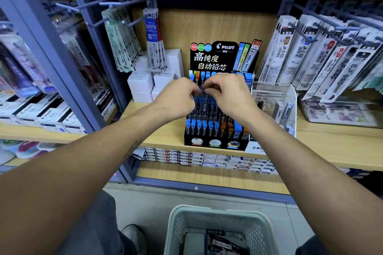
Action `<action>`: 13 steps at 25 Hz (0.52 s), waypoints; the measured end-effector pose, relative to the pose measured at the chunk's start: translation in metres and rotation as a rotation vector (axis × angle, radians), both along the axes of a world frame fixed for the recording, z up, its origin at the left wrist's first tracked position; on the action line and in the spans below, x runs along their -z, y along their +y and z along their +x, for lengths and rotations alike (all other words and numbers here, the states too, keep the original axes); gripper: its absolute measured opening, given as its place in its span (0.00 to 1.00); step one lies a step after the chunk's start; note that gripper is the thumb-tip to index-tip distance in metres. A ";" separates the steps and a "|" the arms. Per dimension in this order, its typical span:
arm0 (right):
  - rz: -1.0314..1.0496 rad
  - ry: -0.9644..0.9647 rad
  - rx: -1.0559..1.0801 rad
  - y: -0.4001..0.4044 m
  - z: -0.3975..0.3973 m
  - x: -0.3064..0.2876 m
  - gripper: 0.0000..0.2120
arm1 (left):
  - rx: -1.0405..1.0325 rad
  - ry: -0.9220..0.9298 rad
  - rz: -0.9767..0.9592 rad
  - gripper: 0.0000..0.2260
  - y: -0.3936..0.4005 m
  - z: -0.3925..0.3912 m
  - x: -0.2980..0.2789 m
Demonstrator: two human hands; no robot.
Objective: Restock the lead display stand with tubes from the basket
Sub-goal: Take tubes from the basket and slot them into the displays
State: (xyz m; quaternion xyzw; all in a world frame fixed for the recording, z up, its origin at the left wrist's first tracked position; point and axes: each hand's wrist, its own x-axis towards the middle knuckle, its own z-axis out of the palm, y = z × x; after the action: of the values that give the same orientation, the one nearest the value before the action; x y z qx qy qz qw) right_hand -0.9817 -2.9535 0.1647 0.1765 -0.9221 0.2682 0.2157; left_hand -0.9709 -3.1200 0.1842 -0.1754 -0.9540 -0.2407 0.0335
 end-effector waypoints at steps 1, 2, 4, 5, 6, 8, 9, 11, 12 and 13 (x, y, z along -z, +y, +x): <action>0.017 0.002 0.006 0.001 0.000 -0.001 0.05 | 0.016 0.004 -0.066 0.24 0.000 0.001 0.001; 0.030 0.002 0.011 0.002 -0.001 -0.002 0.04 | 0.027 -0.003 -0.121 0.25 0.000 0.002 0.002; 0.036 -0.004 0.020 0.003 -0.002 -0.003 0.04 | 0.031 -0.026 -0.173 0.28 0.001 0.004 0.004; 0.024 -0.006 0.023 0.003 -0.002 -0.002 0.04 | 0.031 -0.027 -0.182 0.28 0.000 0.004 0.004; 0.007 -0.012 0.027 0.003 -0.002 -0.001 0.04 | 0.034 -0.023 -0.183 0.28 0.000 0.004 0.004; -0.021 -0.037 0.029 0.002 -0.001 0.000 0.04 | 0.039 -0.019 -0.177 0.28 0.000 0.002 0.004; -0.021 -0.044 0.029 0.002 -0.001 0.000 0.04 | 0.039 -0.018 -0.175 0.28 -0.001 0.002 0.004; -0.007 -0.048 0.041 0.002 -0.001 -0.001 0.04 | 0.036 -0.023 -0.173 0.28 0.000 0.002 0.005; 0.004 -0.051 0.055 0.004 -0.002 -0.002 0.04 | 0.035 -0.023 -0.171 0.28 0.000 0.002 0.005; 0.015 -0.056 0.072 0.006 -0.002 -0.002 0.04 | 0.034 -0.019 -0.169 0.28 0.001 0.002 0.005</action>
State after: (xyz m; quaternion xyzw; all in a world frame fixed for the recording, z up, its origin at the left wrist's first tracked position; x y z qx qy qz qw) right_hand -0.9835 -2.9480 0.1664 0.1375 -0.9356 0.2580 0.1981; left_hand -0.9690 -3.1193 0.1796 -0.1917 -0.9681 -0.1616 0.0053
